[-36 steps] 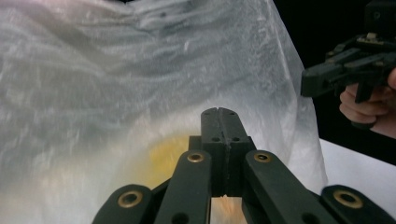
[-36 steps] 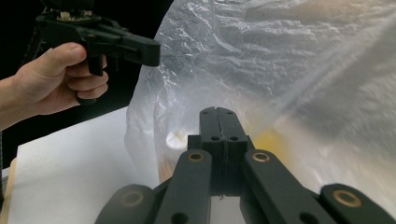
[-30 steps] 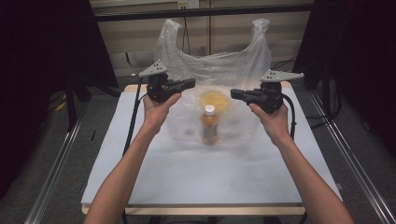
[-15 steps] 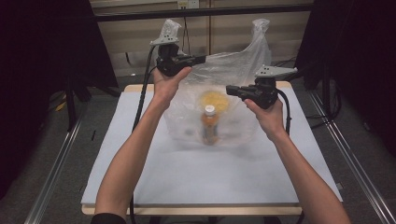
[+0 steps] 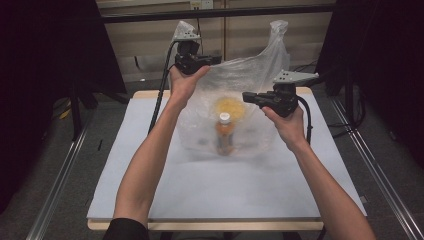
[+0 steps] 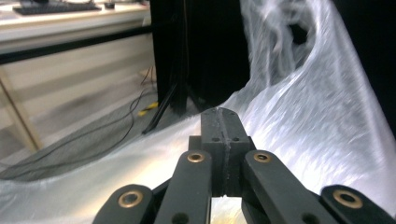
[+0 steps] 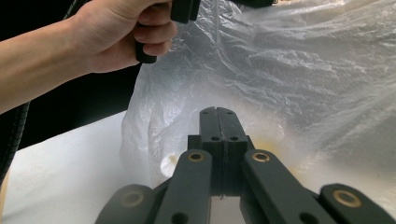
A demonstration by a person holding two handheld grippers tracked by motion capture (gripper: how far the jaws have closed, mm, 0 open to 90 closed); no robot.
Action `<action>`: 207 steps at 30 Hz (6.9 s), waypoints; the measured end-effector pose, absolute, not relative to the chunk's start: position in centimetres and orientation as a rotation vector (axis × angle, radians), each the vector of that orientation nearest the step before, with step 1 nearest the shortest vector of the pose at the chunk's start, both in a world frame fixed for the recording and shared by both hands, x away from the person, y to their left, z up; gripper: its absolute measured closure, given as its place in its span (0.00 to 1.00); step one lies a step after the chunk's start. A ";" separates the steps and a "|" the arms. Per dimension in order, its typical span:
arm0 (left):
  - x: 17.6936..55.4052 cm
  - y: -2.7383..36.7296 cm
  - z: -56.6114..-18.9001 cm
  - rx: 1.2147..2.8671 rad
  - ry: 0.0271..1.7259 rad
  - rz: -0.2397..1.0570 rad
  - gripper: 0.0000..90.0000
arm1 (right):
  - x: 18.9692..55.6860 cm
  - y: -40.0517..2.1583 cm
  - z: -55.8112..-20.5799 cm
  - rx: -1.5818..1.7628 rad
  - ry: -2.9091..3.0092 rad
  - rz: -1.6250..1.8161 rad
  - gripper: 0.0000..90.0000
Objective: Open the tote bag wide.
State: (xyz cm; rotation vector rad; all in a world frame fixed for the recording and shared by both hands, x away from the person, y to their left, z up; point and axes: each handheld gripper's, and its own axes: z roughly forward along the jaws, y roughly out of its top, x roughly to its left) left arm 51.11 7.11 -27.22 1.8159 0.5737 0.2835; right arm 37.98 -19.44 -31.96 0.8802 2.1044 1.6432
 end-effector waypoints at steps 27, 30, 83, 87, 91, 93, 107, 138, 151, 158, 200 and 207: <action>44.4 7.4 -35.4 2.029 0.446 0.145 1.00 | 38.3 -17.4 -35.6 0.916 2.225 1.457 1.00; 44.0 8.1 -36.3 2.016 0.462 0.135 1.00 | 38.1 -17.3 -36.4 0.933 2.237 1.466 1.00; 40.6 13.7 -48.5 2.213 0.614 0.018 1.00 | 36.4 -20.7 -48.7 1.175 2.442 1.135 1.00; 39.9 13.8 -46.6 2.144 0.589 0.036 1.00 | 35.5 -20.4 -46.7 1.113 2.393 1.269 1.00; 39.2 14.2 -44.8 2.072 0.560 0.061 1.00 | 34.7 -20.3 -44.5 1.066 2.335 1.375 1.00; 39.1 14.4 -43.8 2.028 0.549 0.059 1.00 | 34.4 -20.3 -43.4 1.052 2.306 1.421 1.00; 41.9 10.8 -34.8 1.811 0.468 0.105 1.00 | 32.8 -19.4 -39.3 0.954 2.249 1.541 1.00; 38.6 6.7 -42.1 1.972 0.441 0.015 1.00 | 36.0 -18.8 -38.6 1.014 2.178 1.517 1.00; 39.3 7.5 -45.4 2.019 0.490 -0.029 1.00 | 37.5 -19.9 -44.9 1.149 2.265 1.402 1.00; 39.6 8.3 -47.4 2.051 0.543 -0.072 1.00 | 37.7 -19.8 -47.6 1.188 2.348 1.310 1.00; 36.5 14.3 -38.5 1.893 0.427 0.128 1.00 | 34.4 -20.6 -39.0 1.001 2.190 1.571 1.00; 38.0 15.0 -36.8 1.847 0.457 0.180 1.00 | 34.3 -19.8 -37.5 0.956 2.176 1.578 1.00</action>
